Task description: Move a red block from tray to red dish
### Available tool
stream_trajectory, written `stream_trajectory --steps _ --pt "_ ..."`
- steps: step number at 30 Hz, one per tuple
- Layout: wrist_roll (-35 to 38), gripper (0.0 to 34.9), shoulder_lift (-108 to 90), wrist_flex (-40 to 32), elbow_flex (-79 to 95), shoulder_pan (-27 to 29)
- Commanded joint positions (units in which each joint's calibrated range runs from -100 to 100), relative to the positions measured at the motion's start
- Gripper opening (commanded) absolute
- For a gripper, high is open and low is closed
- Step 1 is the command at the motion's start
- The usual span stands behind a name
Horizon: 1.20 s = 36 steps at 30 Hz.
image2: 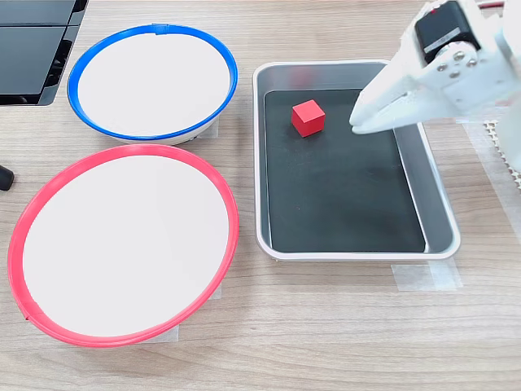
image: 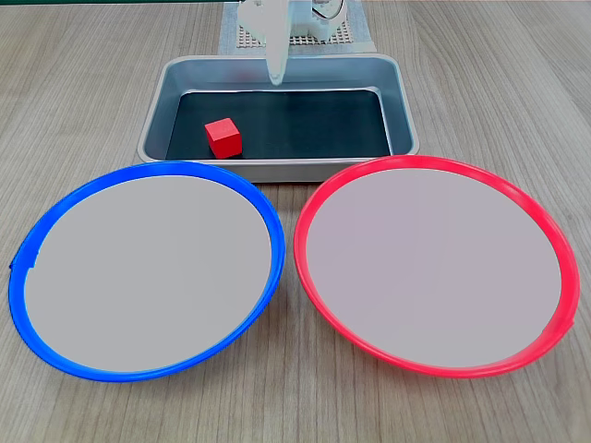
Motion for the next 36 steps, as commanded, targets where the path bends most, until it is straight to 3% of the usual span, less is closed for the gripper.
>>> stream_trajectory --steps 1,5,6,12,14,19,23,31,36 --pt "14.70 0.2 17.74 1.21 -13.41 6.15" --pt "26.57 4.0 32.24 -3.91 -22.60 10.67" --pt "30.33 3.0 35.57 -5.23 -23.97 11.24" --pt "48.16 10.6 50.92 -14.72 -27.42 14.34" --pt "51.92 14.0 54.84 -16.05 -28.52 14.34" --pt "60.27 18.5 61.50 -15.63 -31.89 14.06" --pt "62.56 21.0 64.14 -15.30 -33.34 13.59" --pt "66.62 20.0 69.85 -16.87 -35.71 13.31" --pt "68.33 16.6 72.58 -18.03 -36.25 14.25"
